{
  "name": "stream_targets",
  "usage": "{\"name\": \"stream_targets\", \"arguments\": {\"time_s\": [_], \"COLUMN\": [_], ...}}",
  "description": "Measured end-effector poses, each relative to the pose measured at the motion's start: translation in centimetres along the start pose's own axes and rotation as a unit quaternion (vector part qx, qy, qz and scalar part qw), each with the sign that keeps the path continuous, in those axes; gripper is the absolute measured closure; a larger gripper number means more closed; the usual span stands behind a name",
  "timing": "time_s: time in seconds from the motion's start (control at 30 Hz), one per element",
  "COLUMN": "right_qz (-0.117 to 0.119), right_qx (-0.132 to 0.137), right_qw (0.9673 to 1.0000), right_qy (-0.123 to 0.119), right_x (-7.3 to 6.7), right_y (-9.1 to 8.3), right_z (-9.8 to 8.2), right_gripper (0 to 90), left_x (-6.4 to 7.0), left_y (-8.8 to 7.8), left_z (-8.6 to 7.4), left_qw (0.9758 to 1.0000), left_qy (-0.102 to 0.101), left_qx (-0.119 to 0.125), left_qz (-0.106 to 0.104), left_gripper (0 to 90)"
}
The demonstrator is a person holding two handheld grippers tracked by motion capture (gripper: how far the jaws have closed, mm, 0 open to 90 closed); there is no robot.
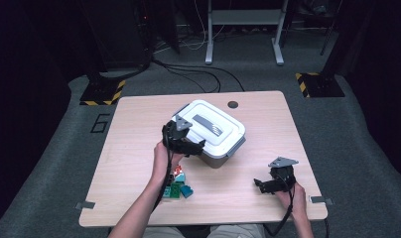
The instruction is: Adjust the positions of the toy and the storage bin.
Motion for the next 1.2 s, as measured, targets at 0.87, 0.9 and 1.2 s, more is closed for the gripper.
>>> {"name": "stream_targets", "arguments": {"time_s": [0.87,0.9,1.2], "right_qz": [-0.004,-0.004,-0.004], "right_qx": [-0.002,-0.002,-0.003], "right_qw": [1.0,1.0,1.0], "right_qy": [-0.002,-0.002,-0.002], "right_x": [0.0,0.0,0.0], "right_y": [0.0,0.0,0.0], "right_z": [0.0,0.0,0.0], "right_gripper": [0.0,0.0,0.0], "left_x": [-16.6,-16.6,-19.7], "left_y": [-1.7,-1.7,0.1], "left_z": [-9.2,-9.2,-13.4], "left_qw": [0.9847,0.9847,0.9781], "left_qy": [-0.09,-0.09,-0.101], "left_qx": [-0.025,-0.025,-0.073], "left_qz": [0.147,0.147,0.167], "left_gripper": [0.0,0.0,0.0]}}
Point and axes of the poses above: each handheld gripper's, and its own axes: y roughly forward along the jaws, z roughly out of its top, x roughly to its right, the point moved 7 cm from there along y, roughly forward along the jaws, and after that the axes turned 15 degrees about -y, right-handed, at the moved point
